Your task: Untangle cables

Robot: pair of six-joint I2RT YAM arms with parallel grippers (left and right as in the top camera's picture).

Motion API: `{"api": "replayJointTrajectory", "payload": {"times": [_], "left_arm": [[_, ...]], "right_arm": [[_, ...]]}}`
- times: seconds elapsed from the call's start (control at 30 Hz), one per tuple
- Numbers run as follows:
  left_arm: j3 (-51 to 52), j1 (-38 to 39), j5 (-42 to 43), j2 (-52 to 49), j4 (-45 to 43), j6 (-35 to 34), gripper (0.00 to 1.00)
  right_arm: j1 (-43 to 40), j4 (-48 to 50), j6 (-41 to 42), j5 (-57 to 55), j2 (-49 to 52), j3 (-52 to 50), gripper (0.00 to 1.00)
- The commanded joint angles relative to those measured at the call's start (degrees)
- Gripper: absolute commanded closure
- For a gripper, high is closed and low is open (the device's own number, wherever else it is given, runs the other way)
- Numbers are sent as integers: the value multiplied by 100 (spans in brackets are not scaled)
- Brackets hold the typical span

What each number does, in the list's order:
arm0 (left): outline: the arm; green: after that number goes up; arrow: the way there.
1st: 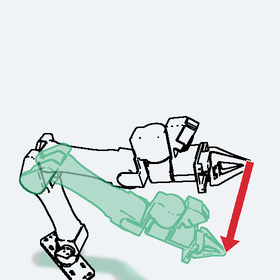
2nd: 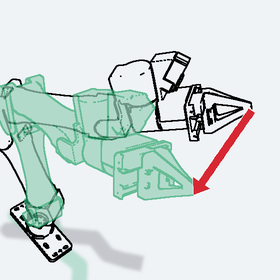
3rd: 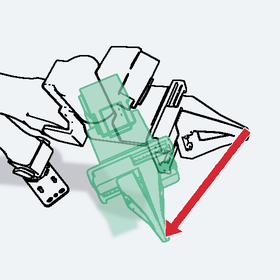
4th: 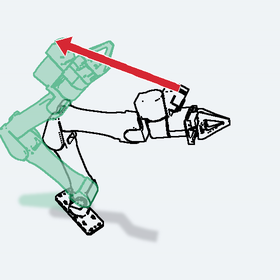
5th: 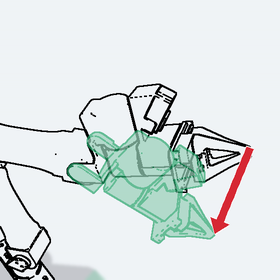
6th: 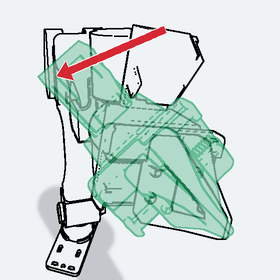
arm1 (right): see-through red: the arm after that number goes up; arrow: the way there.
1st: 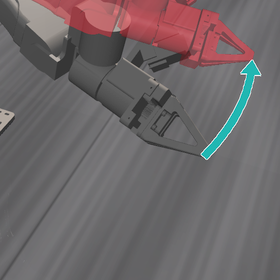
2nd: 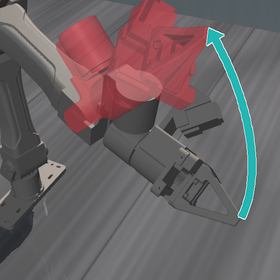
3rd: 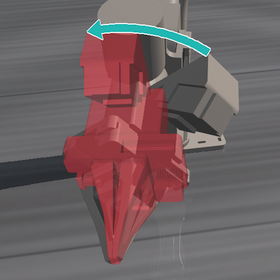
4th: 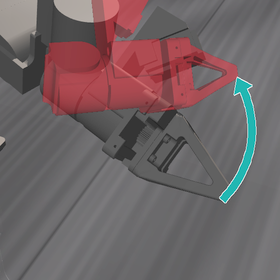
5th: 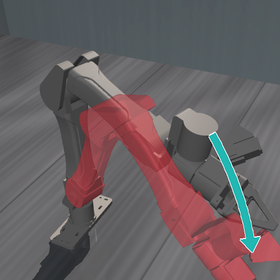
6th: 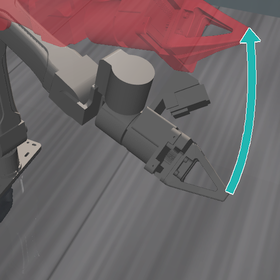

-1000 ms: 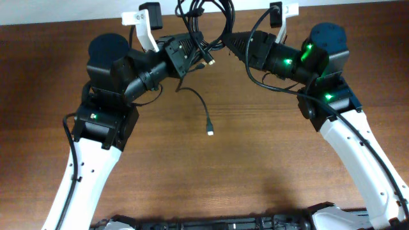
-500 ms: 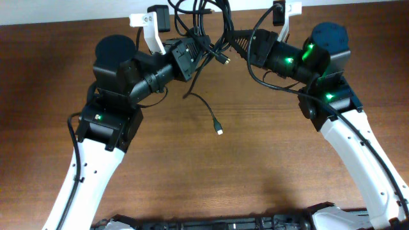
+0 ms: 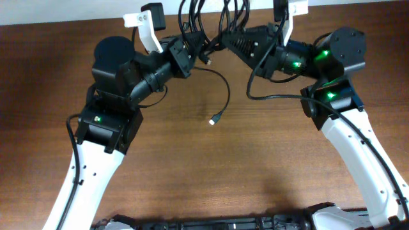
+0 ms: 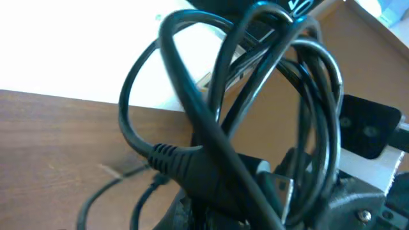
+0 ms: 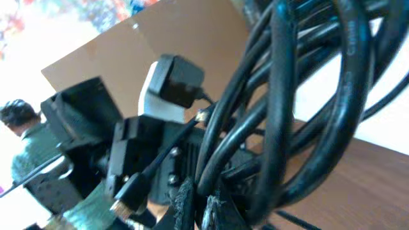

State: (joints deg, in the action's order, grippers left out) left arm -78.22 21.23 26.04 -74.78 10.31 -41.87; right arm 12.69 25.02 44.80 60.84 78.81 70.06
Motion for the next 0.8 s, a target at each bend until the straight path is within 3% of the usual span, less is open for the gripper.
{"api": "replayJointTrajectory", "payload": {"times": [0.0, 0.17, 0.23, 0.33, 0.4, 0.63, 0.77], "left_arm": [[-48, 85, -208, -22, -46, -101, 100], [-48, 85, -157, -22, -46, -98, 100], [-48, 85, -26, -22, -46, -98, 100], [-48, 85, 168, -22, -44, -94, 100], [-48, 85, 229, -22, -44, 7, 100], [-48, 85, 708, -22, -35, 245, 100], [-48, 85, 763, -22, 160, 315, 100]], "right_arm": [[155, 61, -138, 925, -63, 66, 96], [155, 59, -153, 988, -63, 66, 94], [155, 59, -151, 931, -63, 68, 72], [155, 61, -151, 855, -63, 68, 54], [155, 59, -151, 809, -63, 68, 48], [149, 72, -153, 595, -63, 68, 39], [138, 446, -151, 597, -63, 68, 39]]}}
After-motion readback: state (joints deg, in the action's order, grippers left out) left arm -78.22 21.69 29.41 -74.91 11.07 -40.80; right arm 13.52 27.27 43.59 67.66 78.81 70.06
